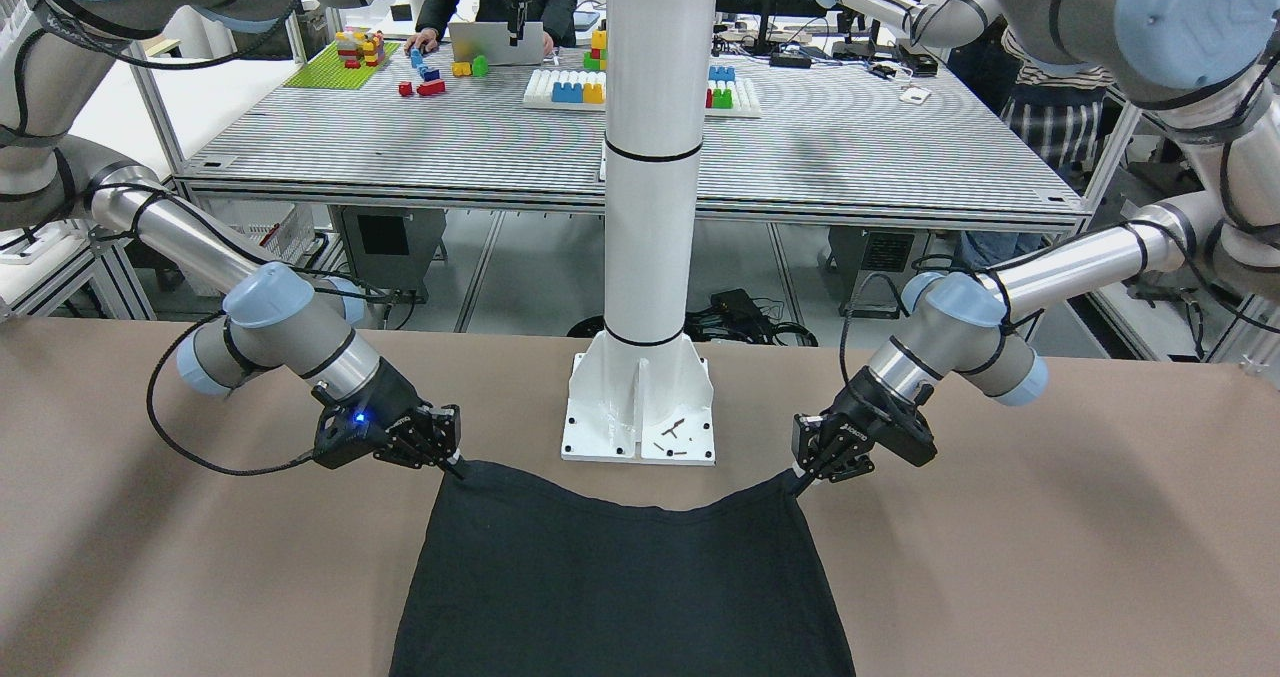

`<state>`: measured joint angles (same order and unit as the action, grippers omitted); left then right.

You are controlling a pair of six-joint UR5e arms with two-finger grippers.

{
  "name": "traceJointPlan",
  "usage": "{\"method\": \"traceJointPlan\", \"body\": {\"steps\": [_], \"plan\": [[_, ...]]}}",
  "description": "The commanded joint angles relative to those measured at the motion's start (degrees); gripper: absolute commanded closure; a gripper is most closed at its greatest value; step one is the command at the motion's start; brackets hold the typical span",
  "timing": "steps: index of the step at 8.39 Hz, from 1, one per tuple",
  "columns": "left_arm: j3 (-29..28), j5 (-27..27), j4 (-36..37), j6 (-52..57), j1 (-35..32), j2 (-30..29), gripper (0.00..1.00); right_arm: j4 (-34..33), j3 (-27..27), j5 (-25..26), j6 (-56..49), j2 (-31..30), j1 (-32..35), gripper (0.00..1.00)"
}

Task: Fold clothes
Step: 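Lift the hem with both grippers and fold it toward the collar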

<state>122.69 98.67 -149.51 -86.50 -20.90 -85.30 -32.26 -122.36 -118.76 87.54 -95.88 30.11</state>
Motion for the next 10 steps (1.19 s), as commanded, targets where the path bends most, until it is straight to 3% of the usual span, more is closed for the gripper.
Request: {"method": "traceJointPlan", "body": {"steps": [1, 3, 4, 7, 10], "plan": [[2.4, 8.7, -7.8, -3.4, -1.6, -1.1, 1.0, 20.0, -2.1, -8.7, 12.2, -5.9, 2.0, 1.0], [2.3, 12.7, -14.7, -2.9, -1.0, -0.7, 1.0, 33.8, -1.0, -12.2, 14.7, -8.9, 2.1, 1.0], [1.8, 11.8, -14.9, -2.9, 0.2, -0.7, 1.0, 34.6, 0.3, -12.5, 14.7, -8.1, 1.9, 1.0], [-4.4, 7.4, -14.6, -5.7, -3.4, -0.8, 1.0, 34.3, 14.8, -10.1, 8.3, -0.3, 7.6, 1.0], [-5.1, 3.8, -12.0, -9.8, -7.8, -1.9, 1.0, 31.7, 17.0, -9.3, 7.1, 1.1, 14.9, 1.0]]}}
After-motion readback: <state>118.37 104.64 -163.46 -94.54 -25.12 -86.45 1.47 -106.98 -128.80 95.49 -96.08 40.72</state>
